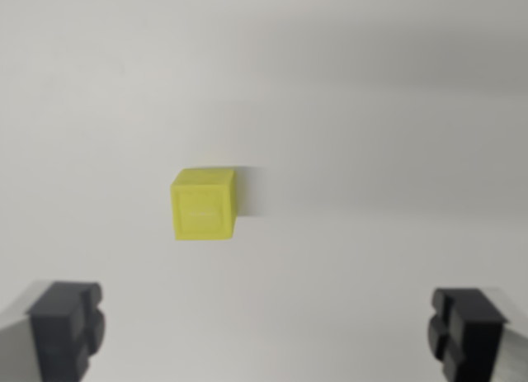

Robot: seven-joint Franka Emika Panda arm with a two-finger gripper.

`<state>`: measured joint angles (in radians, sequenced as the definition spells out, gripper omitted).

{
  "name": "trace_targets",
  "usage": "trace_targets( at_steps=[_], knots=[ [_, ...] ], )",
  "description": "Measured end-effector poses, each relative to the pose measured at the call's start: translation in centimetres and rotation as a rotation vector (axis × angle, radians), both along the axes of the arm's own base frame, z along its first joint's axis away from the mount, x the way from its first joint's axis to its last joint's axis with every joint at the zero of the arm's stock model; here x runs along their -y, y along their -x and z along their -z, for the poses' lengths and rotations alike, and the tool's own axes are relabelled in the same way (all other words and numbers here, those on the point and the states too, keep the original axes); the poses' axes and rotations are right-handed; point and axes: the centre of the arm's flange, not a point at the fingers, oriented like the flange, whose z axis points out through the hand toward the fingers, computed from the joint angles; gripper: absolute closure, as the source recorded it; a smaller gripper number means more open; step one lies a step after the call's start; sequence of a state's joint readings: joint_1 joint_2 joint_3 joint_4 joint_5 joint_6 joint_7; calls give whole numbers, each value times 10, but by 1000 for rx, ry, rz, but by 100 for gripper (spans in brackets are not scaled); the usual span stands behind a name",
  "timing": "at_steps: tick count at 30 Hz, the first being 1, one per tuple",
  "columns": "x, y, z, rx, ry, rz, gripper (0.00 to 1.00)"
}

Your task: Pick yellow cube

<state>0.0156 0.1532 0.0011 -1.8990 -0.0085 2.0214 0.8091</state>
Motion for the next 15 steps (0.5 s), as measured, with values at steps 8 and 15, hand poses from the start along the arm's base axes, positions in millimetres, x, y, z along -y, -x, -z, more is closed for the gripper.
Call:
trace_targets(
  at_steps=[8, 15],
  knots=[
    [-1, 2, 2, 1, 0, -1, 0],
    [-4, 6, 13, 2, 0, -2, 0]
  ],
)
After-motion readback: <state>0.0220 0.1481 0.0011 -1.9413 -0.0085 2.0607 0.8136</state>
